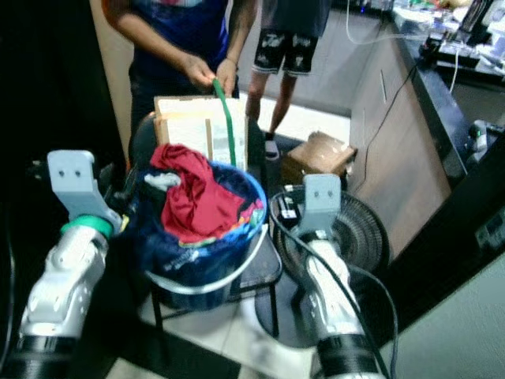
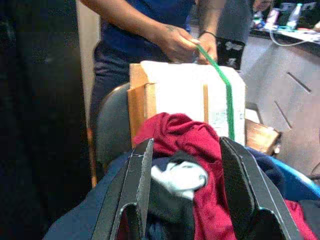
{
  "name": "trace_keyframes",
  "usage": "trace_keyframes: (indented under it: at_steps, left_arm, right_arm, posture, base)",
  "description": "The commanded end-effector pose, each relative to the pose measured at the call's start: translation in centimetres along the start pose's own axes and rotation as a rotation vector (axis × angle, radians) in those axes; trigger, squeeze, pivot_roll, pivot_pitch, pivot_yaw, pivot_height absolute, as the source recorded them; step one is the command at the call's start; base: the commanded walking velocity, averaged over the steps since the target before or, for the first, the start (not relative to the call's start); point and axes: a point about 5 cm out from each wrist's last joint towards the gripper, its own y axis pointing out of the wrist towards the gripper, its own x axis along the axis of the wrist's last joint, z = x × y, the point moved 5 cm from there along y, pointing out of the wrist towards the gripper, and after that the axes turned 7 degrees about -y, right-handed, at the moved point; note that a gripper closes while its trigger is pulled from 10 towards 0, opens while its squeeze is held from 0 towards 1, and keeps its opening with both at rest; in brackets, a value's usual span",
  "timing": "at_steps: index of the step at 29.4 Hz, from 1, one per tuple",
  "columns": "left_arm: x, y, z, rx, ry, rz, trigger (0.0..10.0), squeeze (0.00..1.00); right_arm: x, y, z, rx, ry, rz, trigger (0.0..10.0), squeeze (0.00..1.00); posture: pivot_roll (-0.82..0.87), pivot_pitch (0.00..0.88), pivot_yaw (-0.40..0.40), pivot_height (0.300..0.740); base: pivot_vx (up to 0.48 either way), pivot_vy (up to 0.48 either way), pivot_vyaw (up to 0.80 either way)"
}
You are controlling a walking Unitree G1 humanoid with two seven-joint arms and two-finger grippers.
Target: Clothes washing
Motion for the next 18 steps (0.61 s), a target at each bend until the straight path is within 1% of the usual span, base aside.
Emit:
trace_keyframes:
  at_steps: [1, 4, 6, 8, 12, 13, 15, 16, 18]
  left_arm:
    - [-0.5, -0.5, 1.0, 0.028, -0.005, 0.021, 10.0, 0.0]
    - [-0.5, -0.5, 1.3, 0.05, -0.012, 0.023, 10.0, 0.0]
    - [-0.5, -0.5, 1.3, 0.05, -0.012, 0.023, 10.0, 0.0]
    - [-0.6, -0.3, 1.9, 0.102, 0.005, 0.019, 10.0, 0.0]
    - [-0.6, -0.3, 2.4, 0.14, 0.017, 0.021, 10.0, 0.0]
    - [-0.7, -0.4, 2.6, 0.146, 0.02, 0.023, 10.0, 0.0]
    - [-0.6, -0.6, 2.9, 0.155, 0.037, 0.024, 10.0, 0.0]
    - [-0.6, -0.6, 2.9, 0.155, 0.037, 0.024, 10.0, 0.0]
    - [-0.7, -0.6, 3.2, 0.168, 0.052, 0.025, 10.0, 0.0]
  right_arm:
    - [0.1, -0.2, 0.7, 0.034, 0.017, -0.002, 10.0, 0.0]
    - [0.8, 0.1, 1.3, 0.07, 0.018, -0.022, 10.0, 0.0]
    - [0.8, 0.1, 1.3, 0.07, 0.018, -0.022, 10.0, 0.0]
    - [0.8, 0.6, 1.8, 0.098, 0.014, -0.019, 10.0, 0.0]
    - [0.7, 0.8, 2.3, 0.116, 0.014, -0.014, 10.0, 0.0]
    - [0.6, 0.8, 2.6, 0.131, 0.033, -0.011, 10.0, 0.0]
    - [0.0, 1.0, 4.0, 0.187, 0.013, 0.023, 10.0, 0.0]
    - [0.0, 1.0, 4.0, 0.187, 0.013, 0.023, 10.0, 0.0]
    - [-0.8, 1.3, 5.6, 0.261, 0.007, 0.068, 10.0, 0.0]
  posture:
    - [0.04, 0.019, -0.023, 0.74]
    - [0.04, 0.019, -0.03, 0.74]
    - [0.04, 0.019, -0.03, 0.74]
    - [0.05, 0.016, -0.045, 0.74]
    - [0.05, 0.016, -0.044, 0.74]
    - [0.06, 0.017, -0.04, 0.74]
    - [0.05, 0.02, -0.03, 0.74]
    - [0.05, 0.02, -0.03, 0.74]
    - [0.05, 0.025, -0.023, 0.74]
  base:
    - [0.341, 0.0, 0.0]
    - [0.31, 0.0, 0.0]
    - [0.292, 0.0, 0.0]
    - [0.0, 0.0, 0.0]
    - [0.0, 0.0, 0.0]
    - [0.0, 0.0, 0.0]
    - [0.0, 0.0, 0.0]
    - [0.0, 0.0, 0.0]
    - [0.0, 0.0, 0.0]
